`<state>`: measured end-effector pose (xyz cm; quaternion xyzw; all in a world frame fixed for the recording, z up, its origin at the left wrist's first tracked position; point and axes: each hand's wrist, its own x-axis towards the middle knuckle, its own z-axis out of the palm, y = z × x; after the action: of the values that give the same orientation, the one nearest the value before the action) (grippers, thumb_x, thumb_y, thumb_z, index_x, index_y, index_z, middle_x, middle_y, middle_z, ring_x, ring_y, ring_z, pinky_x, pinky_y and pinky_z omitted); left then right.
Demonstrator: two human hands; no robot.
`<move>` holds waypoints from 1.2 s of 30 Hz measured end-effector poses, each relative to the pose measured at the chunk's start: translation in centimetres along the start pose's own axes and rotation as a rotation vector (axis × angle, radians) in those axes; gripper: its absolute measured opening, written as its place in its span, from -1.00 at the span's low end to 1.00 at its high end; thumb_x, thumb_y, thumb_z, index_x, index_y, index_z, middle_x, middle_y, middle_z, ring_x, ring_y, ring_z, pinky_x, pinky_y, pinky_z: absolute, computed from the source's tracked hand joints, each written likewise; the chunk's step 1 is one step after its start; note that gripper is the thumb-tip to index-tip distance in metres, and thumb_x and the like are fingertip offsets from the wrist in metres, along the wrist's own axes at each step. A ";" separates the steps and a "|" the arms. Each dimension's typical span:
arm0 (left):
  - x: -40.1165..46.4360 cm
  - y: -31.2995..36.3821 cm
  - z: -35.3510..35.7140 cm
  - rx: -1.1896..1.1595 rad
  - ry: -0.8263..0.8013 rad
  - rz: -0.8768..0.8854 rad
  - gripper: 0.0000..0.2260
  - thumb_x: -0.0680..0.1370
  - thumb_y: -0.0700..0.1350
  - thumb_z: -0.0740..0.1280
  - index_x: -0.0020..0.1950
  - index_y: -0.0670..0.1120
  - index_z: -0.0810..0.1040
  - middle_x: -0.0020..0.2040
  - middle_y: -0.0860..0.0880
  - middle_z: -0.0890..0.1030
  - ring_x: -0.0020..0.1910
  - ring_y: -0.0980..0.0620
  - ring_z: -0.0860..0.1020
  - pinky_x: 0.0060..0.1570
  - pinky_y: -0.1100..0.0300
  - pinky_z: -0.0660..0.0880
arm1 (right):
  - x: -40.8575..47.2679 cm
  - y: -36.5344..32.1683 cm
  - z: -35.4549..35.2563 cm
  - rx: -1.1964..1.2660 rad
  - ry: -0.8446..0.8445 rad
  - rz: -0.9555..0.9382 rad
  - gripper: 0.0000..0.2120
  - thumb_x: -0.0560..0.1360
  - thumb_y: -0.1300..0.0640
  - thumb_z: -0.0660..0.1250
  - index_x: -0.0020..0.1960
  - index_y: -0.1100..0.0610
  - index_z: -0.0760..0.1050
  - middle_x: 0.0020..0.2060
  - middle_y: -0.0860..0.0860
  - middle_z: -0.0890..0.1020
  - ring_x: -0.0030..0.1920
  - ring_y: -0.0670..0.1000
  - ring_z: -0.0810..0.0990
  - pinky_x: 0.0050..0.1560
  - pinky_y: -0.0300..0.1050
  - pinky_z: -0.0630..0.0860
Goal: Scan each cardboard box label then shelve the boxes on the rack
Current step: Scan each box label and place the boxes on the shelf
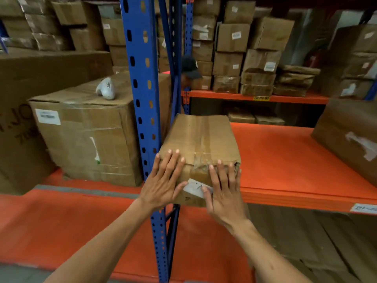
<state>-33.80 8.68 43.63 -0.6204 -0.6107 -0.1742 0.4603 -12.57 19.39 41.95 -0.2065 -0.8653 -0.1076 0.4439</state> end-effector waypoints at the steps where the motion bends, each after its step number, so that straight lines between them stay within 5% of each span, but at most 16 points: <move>1: 0.4 -0.6 0.4 0.005 -0.026 0.010 -0.33 0.68 0.17 0.16 0.63 -0.22 0.06 0.61 -0.27 0.12 0.59 -0.24 0.12 0.55 -0.26 0.02 | 0.8 0.5 0.5 -0.014 -0.011 -0.006 -0.36 0.64 -0.04 0.21 0.63 0.18 0.13 0.62 0.16 0.13 0.61 0.31 0.08 0.57 0.44 0.05; 8: 2.2 -2.4 2.9 -0.004 -0.140 0.018 -0.38 0.71 0.16 0.02 0.62 -0.23 0.05 0.60 -0.30 0.15 0.60 -0.25 0.09 0.57 -0.19 -0.03 | 3.0 2.5 3.6 -0.025 -0.087 0.034 -0.32 0.66 -0.03 0.17 0.68 0.20 0.05 0.67 0.20 0.05 0.67 0.31 -0.09 0.58 0.43 0.03; 15: 3.8 -2.9 3.6 -0.001 -0.259 -0.021 -0.38 0.69 0.15 0.00 0.61 -0.24 0.11 0.58 -0.31 0.18 0.58 -0.28 0.14 0.54 -0.21 0.13 | 4.8 3.0 4.2 -0.034 -0.169 0.065 -0.34 0.68 -0.01 0.17 0.67 0.24 0.07 0.66 0.25 0.09 0.65 0.35 -0.04 0.57 0.44 0.08; 22: 3.9 -2.7 3.5 -0.031 -0.297 -0.054 -0.39 0.70 0.14 0.02 0.62 -0.24 0.10 0.59 -0.31 0.14 0.60 -0.27 0.09 0.56 -0.20 0.06 | 4.7 2.5 4.1 -0.045 -0.225 0.105 -0.29 0.67 0.04 0.26 0.68 0.23 0.02 0.67 0.23 0.02 0.65 0.36 -0.06 0.59 0.42 0.02; 30: 2.8 1.4 -0.1 -0.146 -0.393 -0.302 -0.37 0.69 0.11 0.06 0.63 -0.23 0.00 0.63 -0.28 -0.02 0.62 -0.22 -0.06 0.56 -0.22 -0.01 | 3.5 1.4 0.3 0.079 -0.386 0.136 -0.30 0.70 -0.03 0.15 0.72 0.15 -0.07 0.70 0.12 -0.16 0.68 0.16 -0.26 0.63 0.24 -0.26; 33: -0.2 5.3 -2.3 -0.268 -0.450 -0.429 -0.35 0.65 0.15 0.11 0.58 -0.29 0.18 0.59 -0.31 0.16 0.59 -0.24 0.14 0.56 -0.16 0.08 | -1.3 1.6 -2.9 0.216 -0.451 0.190 -0.30 0.69 -0.03 0.22 0.70 0.19 0.03 0.70 0.12 0.00 0.69 0.10 -0.08 0.65 0.04 -0.23; 36: -4.6 10.3 -4.4 -0.397 -0.564 -0.548 -0.30 0.55 0.24 0.14 0.41 -0.33 0.41 0.36 -0.31 0.47 0.35 -0.31 0.44 0.39 -0.14 0.36 | -8.1 2.2 -5.9 0.257 -0.611 0.301 -0.26 0.64 -0.07 0.31 0.67 0.23 0.13 0.65 0.17 0.21 0.65 0.15 0.15 0.64 -0.06 -0.08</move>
<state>-23.69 4.23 38.56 -0.5351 -0.8092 -0.2275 0.0841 -3.12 17.07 38.81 -0.2965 -0.9244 0.1353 0.1980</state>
